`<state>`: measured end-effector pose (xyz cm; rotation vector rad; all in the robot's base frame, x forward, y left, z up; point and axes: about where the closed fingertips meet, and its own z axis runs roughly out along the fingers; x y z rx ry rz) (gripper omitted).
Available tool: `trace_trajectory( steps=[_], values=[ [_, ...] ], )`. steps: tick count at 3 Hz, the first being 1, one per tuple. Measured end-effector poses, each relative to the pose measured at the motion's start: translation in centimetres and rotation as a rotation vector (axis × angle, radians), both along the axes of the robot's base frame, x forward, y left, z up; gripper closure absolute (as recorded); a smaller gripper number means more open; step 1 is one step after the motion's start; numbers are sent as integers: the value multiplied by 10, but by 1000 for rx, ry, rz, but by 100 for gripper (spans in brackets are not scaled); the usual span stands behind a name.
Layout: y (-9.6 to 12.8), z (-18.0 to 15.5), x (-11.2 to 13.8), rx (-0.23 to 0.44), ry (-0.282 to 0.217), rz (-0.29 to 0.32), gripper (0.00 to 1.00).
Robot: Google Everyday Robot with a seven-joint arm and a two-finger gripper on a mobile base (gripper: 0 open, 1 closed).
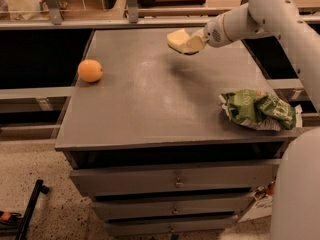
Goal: Pick sponge
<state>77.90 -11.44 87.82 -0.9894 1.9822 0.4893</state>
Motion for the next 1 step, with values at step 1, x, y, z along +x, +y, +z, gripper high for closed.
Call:
trace_trajectory(
  steps=[1],
  values=[
    [0, 4, 1, 2, -5, 0, 100]
  ],
)
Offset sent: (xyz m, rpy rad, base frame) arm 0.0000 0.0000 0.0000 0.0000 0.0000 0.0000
